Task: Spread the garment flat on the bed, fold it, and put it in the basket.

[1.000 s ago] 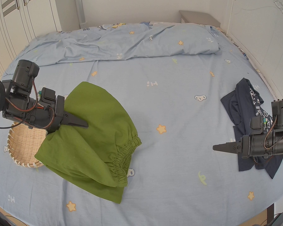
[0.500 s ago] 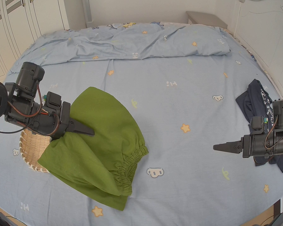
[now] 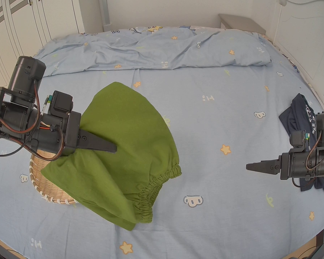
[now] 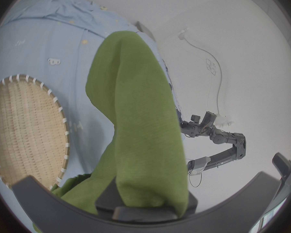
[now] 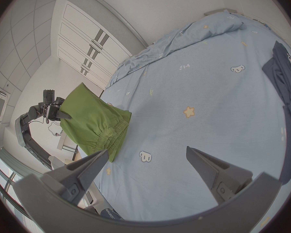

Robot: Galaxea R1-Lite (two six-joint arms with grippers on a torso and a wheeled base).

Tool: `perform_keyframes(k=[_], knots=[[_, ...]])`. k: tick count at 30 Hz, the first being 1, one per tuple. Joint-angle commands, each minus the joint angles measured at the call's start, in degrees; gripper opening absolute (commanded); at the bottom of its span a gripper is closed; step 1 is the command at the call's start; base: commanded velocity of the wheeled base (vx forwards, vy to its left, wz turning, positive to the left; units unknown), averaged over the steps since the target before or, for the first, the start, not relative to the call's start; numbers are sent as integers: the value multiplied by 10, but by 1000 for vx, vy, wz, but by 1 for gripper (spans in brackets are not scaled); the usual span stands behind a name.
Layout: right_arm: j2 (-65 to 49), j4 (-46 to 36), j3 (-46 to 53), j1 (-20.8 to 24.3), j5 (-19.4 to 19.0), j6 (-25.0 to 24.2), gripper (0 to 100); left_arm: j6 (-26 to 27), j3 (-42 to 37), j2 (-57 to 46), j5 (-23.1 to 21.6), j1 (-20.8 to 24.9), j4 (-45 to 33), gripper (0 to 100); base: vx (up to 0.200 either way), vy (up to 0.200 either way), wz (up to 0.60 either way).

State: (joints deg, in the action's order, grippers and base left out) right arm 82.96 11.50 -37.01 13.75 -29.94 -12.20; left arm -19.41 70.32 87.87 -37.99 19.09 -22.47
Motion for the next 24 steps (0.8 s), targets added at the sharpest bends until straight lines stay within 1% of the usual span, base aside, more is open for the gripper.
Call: perform_keyframes(k=[1, 6, 8, 10, 11, 12, 14, 15, 18, 19, 20, 23, 24], knots=[[-2, 0, 2, 2, 0, 0, 100, 14, 8, -17, 0, 6, 2, 0, 0, 0, 0], [-1, 1, 3, 7, 0, 0, 100, 35, 16, -44, 3, -5, 7, 0, 0, 0, 0], [-1, 1, 3, 7, 0, -1, 100, 35, 17, -55, 3, -19, 17, 0, 0, 0, 0], [-1, 1, 4, 7, 0, 0, 100, 34, 12, -74, 3, -46, 50, 0, 0, 0, 0], [-1, 1, 4, 7, 0, -1, 100, 34, 12, -74, 3, -47, 51, 0, 0, 0, 0], [-1, 1, 4, 7, 0, 0, 100, 30, 11, -83, 2, -69, 74, 0, 0, 0, 0], [-1, 1, 4, 7, 0, 0, 100, 28, 11, -89, 1, -96, 91, 0, 0, 0, 0], [-1, 1, 4, 7, 0, -1, 100, 26, 11, -91, -4, -121, 103, 0, 0, 0, 0], [-2, 2, 4, 7, 0, -1, 100, 24, 11, -89, -5, -160, 121, 0, 0, 0, 0], [-2, 2, 4, 7, 0, 0, 100, 24, 10, -88, -5, -165, 123, 0, 0, 0, 0], [-2, 2, 4, 7, 0, 0, 100, 24, 8, -86, -6, -185, 130, 0, 0, 0, 0], [-2, 2, 4, 7, 0, 0, 100, 24, 1, -48, -6, -226, 152, 0, 0, 0, 0], [-3, 2, 4, 7, 0, 0, 100, 24, 0, -45, -6, -227, 153, 0, 0, 0, 0]])
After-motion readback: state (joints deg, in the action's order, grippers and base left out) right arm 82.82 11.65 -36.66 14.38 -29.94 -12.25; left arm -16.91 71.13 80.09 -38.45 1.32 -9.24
